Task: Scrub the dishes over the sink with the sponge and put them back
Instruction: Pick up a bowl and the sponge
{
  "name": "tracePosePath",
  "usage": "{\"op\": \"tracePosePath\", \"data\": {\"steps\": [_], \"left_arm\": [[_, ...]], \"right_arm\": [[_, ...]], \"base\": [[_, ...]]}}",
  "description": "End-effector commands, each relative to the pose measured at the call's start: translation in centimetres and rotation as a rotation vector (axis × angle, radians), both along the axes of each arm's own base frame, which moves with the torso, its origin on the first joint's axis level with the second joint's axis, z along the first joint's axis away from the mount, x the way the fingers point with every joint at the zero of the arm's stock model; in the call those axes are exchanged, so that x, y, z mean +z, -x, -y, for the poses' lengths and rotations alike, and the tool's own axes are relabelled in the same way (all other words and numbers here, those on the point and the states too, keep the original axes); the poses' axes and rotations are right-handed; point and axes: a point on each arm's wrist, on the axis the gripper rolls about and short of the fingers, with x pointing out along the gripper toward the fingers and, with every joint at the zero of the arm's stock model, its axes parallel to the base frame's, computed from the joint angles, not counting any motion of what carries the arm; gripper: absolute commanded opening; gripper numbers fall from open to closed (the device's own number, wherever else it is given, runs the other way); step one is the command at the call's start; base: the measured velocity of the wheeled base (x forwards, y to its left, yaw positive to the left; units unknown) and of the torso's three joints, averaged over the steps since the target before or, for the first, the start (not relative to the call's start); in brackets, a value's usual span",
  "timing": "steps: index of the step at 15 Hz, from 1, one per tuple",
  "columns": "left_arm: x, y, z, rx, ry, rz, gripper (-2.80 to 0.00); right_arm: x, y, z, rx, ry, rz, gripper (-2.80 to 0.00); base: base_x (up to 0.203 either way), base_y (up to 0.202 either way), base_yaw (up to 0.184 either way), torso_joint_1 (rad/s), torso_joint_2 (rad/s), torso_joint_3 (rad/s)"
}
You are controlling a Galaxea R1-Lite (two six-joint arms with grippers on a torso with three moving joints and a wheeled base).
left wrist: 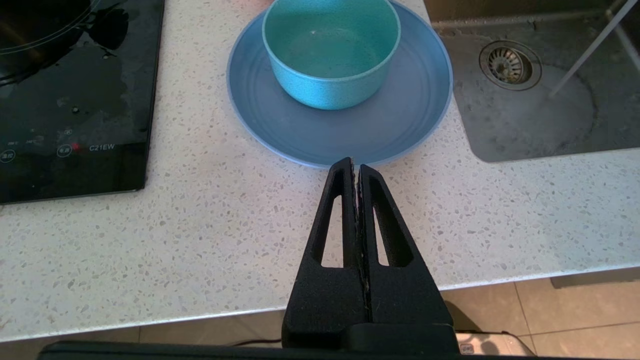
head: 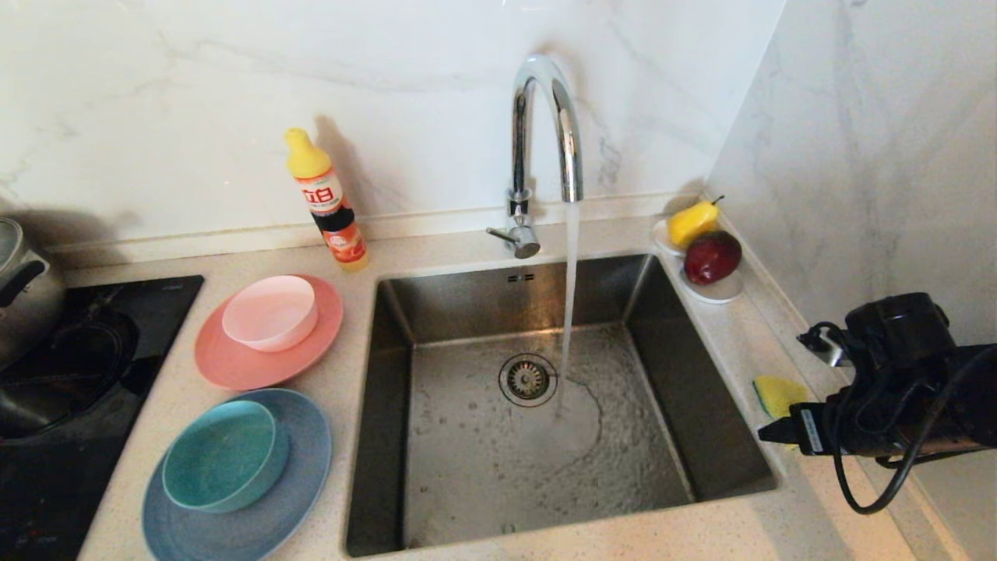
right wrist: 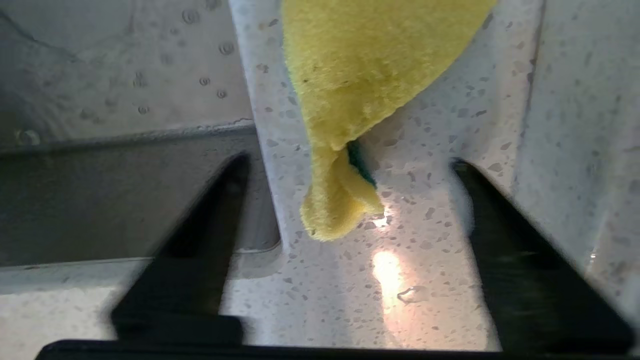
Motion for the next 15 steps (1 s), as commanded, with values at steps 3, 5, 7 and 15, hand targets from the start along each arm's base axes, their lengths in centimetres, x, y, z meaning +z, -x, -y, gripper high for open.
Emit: {"op": "tracePosePath", "data": {"steps": [3, 5, 7, 15], "left_arm": [[0.0, 0.0, 0.0, 0.0, 0.0, -0.003, -2.8], [0.0, 0.0, 0.0, 0.0, 0.0, -0.003, -2.8], [0.0, 0.0, 0.0, 0.0, 0.0, -0.003, -2.8], [0.0, 0.0, 0.0, 0.0, 0.0, -0.003, -2.8]], "right_arm": [[-0.4, -0.3, 0.0, 0.0, -0.003, -0.013, -2.8], [-0.4, -0.5, 0.3, -0.012, -0.004, -0.011, -2.8], [-0.8, -0.8, 0.6, -0.028, -0.005, -0.021, -2.8], [2.1, 1.4, 0.1, 0.004, -0.012, 0.049, -2.8]], "base": [[0.0, 0.0, 0.0, 0.0, 0.0, 0.0], [0.0, 0.0, 0.0, 0.0, 0.0, 0.0], [0.0, 0.0, 0.0, 0.0, 0.0, 0.0], [0.0, 0.0, 0.0, 0.0, 0.0, 0.0]]}}
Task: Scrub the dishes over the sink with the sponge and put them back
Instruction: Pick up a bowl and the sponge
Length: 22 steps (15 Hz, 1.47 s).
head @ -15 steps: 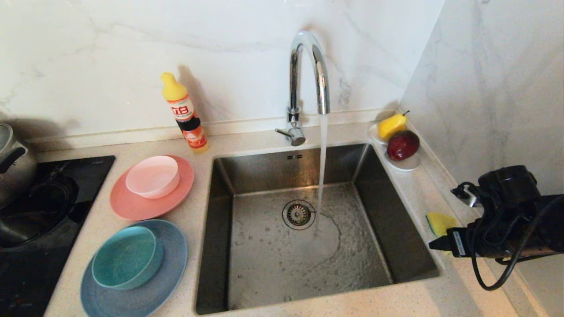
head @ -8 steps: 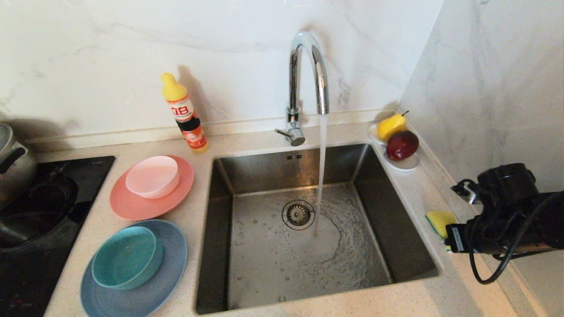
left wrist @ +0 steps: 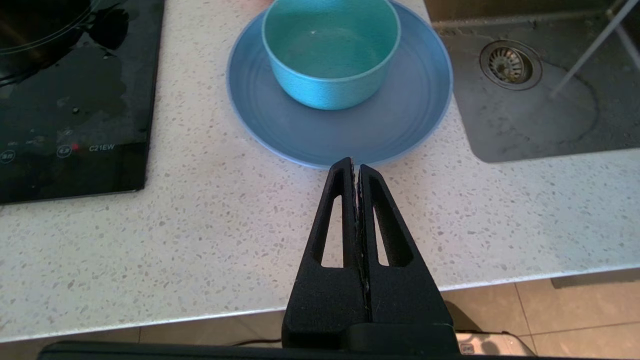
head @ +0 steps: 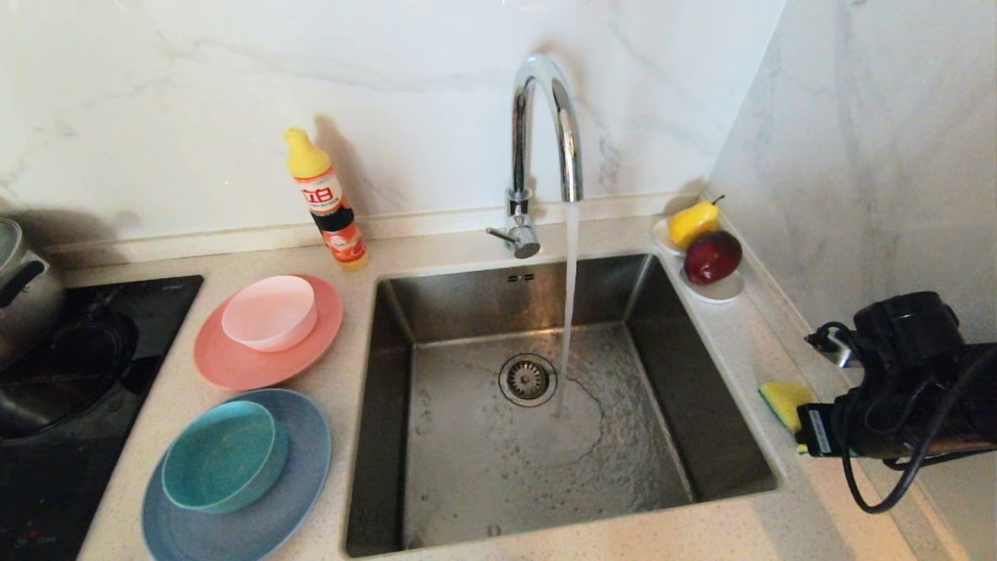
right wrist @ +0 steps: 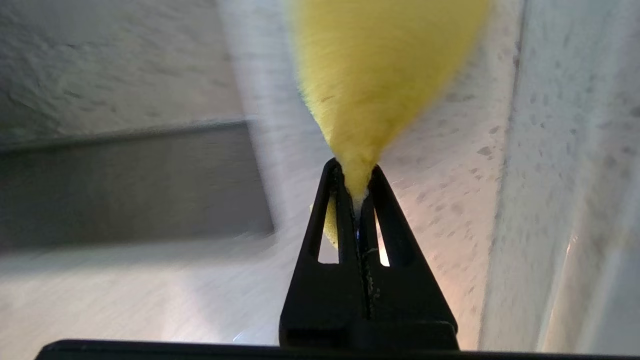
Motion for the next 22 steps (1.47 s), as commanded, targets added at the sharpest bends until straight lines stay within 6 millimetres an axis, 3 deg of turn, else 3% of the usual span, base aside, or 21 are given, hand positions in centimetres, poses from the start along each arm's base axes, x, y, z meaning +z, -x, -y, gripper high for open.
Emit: {"op": "tracePosePath", "data": {"steps": [1, 5, 8, 11, 18, 22], "left_arm": [[0.0, 0.0, 0.0, -0.001, 0.0, -0.003, -2.8], [0.0, 0.0, 0.0, -0.001, 0.0, -0.003, -2.8], [0.0, 0.0, 0.0, 0.0, 0.0, -0.003, -2.8], [0.0, 0.0, 0.0, -0.001, 0.0, -0.003, -2.8], [0.0, 0.0, 0.0, -0.002, -0.006, -0.007, -2.8], [0.1, 0.0, -0.1, 0.034, -0.013, -0.002, -2.8]], "right_arm": [[2.5, 1.8, -0.6, 0.034, -0.011, 0.079, -2.8], [6.7, 7.4, -2.7, 0.195, -0.068, 0.153, -2.8], [8.2, 11.3, -4.9, 0.368, -0.096, 0.155, -2.8], [8.6, 13.7, -6.3, 0.486, -0.123, 0.134, -2.8], [8.1, 13.8, -8.4, 0.448, -0.247, 0.03, -2.8], [7.7, 13.5, -8.6, 0.439, -0.239, 0.007, -2.8]], "base": [[0.0, 0.0, 0.0, 0.0, 0.0, 0.0], [0.0, 0.0, 0.0, 0.0, 0.0, 0.0], [0.0, 0.0, 0.0, 0.0, 0.0, 0.0], [0.0, 0.0, 0.0, 0.0, 0.0, 0.0], [0.0, 0.0, 0.0, 0.0, 0.0, 0.0], [0.0, 0.0, 0.0, 0.0, 0.0, 0.0]]}}
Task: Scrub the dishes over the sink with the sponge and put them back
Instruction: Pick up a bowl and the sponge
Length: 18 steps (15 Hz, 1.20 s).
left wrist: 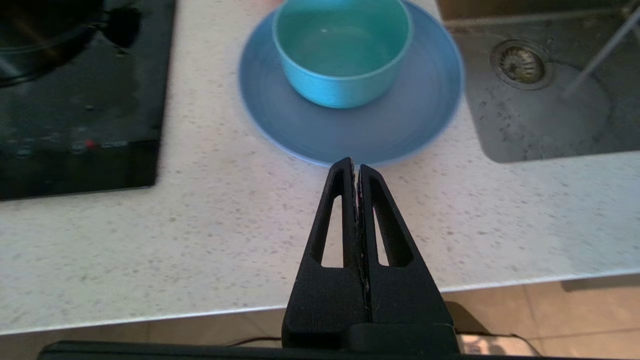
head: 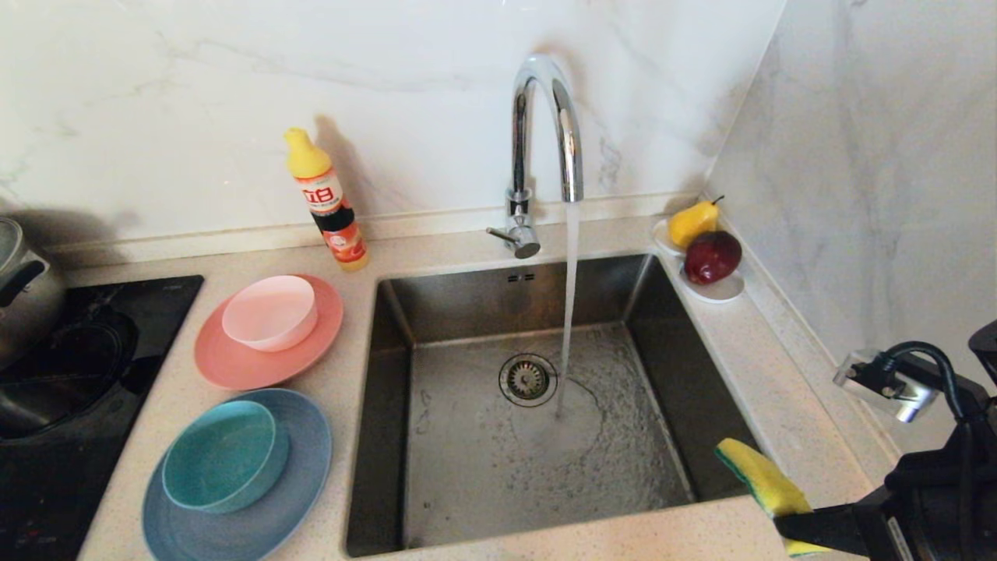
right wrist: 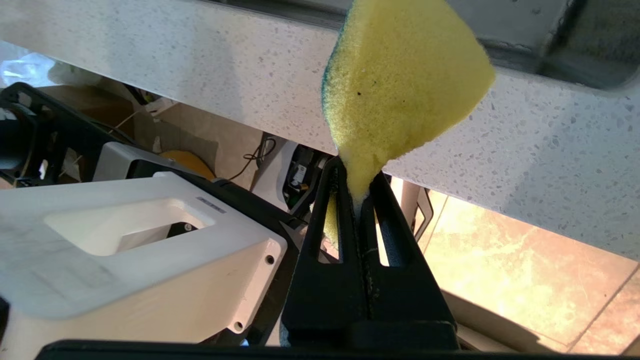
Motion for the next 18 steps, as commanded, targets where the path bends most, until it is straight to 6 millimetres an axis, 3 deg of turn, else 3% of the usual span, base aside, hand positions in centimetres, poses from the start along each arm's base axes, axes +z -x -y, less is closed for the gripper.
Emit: {"op": "tracePosePath", "data": {"steps": [1, 3, 5, 9, 14, 16, 18], "left_arm": [[1.0, 0.2, 0.0, 0.012, -0.007, 0.028, -2.8], [5.7, 0.5, -0.1, 0.046, -0.013, 0.093, -2.8], [10.3, -0.3, -0.3, 0.121, -0.025, 0.093, -2.8], [16.2, -6.6, -0.6, 0.285, -0.051, -0.066, -2.8], [17.5, -18.5, -1.5, 0.377, 0.028, -0.414, -2.8], [16.9, -22.8, -2.9, 0.383, 0.143, -0.533, -2.8], [15.6, -25.9, -5.0, 0.412, 0.272, -0.618, -2.8]], "right_arm": [[-0.4, -0.1, 0.0, -0.005, 0.012, -0.017, -2.8], [-0.6, -0.3, 0.0, -0.007, 0.015, -0.023, -2.8], [-0.5, -0.2, 0.1, -0.012, 0.011, -0.02, -2.8], [-0.4, -0.6, 0.5, -0.043, 0.014, -0.014, -2.8], [-0.2, -1.3, 0.1, -0.042, 0.013, -0.006, -2.8], [0.1, -1.5, -0.1, -0.041, 0.009, -0.002, -2.8], [0.0, -1.6, -0.1, -0.043, 0.012, -0.005, -2.8]], "base": [[0.0, 0.0, 0.0, 0.0, 0.0, 0.0], [0.0, 0.0, 0.0, 0.0, 0.0, 0.0], [0.0, 0.0, 0.0, 0.0, 0.0, 0.0], [0.0, 0.0, 0.0, 0.0, 0.0, 0.0], [0.0, 0.0, 0.0, 0.0, 0.0, 0.0], [0.0, 0.0, 0.0, 0.0, 0.0, 0.0], [0.0, 0.0, 0.0, 0.0, 0.0, 0.0]]}}
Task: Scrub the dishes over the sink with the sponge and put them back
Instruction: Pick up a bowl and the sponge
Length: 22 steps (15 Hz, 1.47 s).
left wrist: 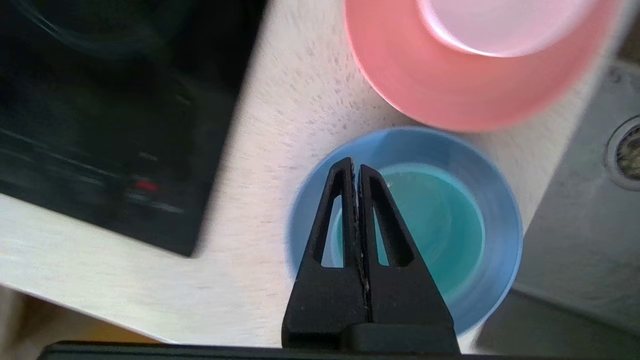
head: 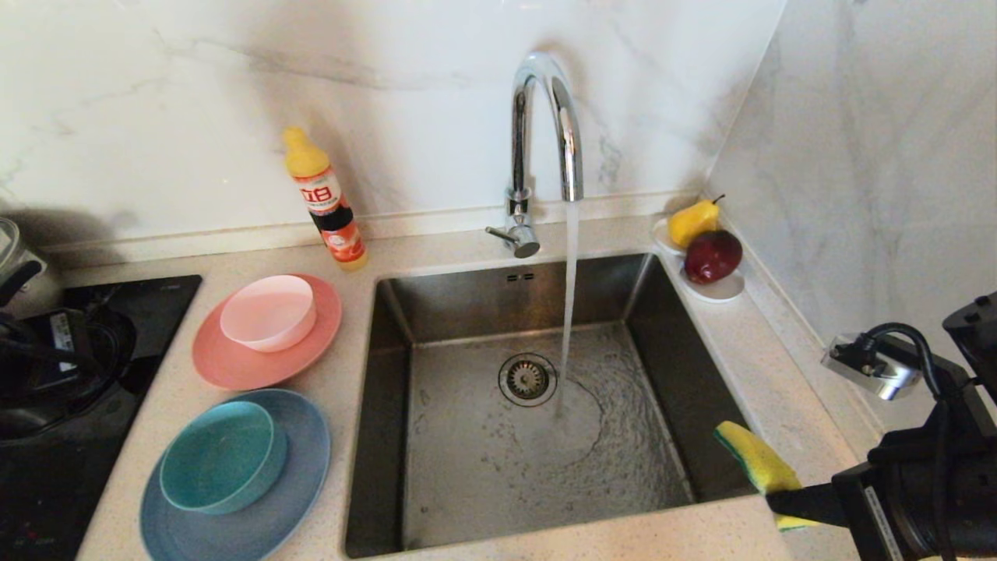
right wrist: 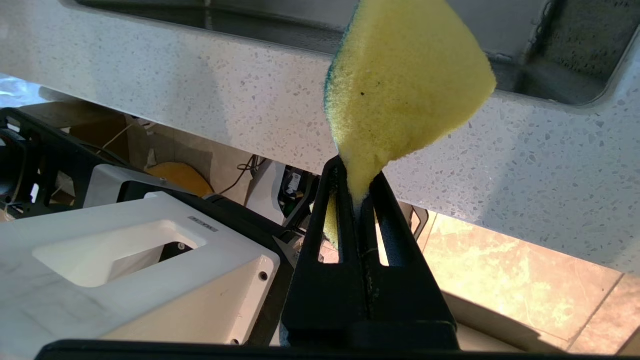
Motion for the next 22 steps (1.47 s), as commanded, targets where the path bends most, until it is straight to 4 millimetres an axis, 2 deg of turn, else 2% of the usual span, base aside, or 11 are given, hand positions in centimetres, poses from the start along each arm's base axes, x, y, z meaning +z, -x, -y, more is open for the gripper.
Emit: {"op": "tracePosePath", "data": {"steps": [1, 5, 9, 15, 22], "left_arm": [[-3.1, -4.7, -2.3, 0.052, 0.096, -0.138, 0.0], [-5.3, -7.7, -3.8, 0.117, 0.239, -0.152, 0.0], [-7.3, -9.6, -4.2, 0.143, 0.308, -0.153, 0.0], [-7.9, -11.4, -3.4, 0.113, 0.343, -0.111, 0.0], [-5.0, -11.8, -3.4, 0.11, 0.371, 0.002, 0.0]], "right_arm": [[-0.2, -0.3, -0.1, -0.005, 0.006, -0.014, -2.8], [-0.7, -0.7, -0.3, -0.003, 0.015, -0.034, -2.8], [-0.8, -0.8, -0.4, -0.005, 0.015, -0.04, -2.8], [-1.1, -1.1, 0.0, -0.028, 0.022, -0.053, -2.8], [-1.1, -1.4, 0.0, -0.037, 0.023, -0.053, -2.8]], "base": [[0.0, 0.0, 0.0, 0.0, 0.0, 0.0], [0.0, 0.0, 0.0, 0.0, 0.0, 0.0], [0.0, 0.0, 0.0, 0.0, 0.0, 0.0], [0.0, 0.0, 0.0, 0.0, 0.0, 0.0], [0.0, 0.0, 0.0, 0.0, 0.0, 0.0]]}}
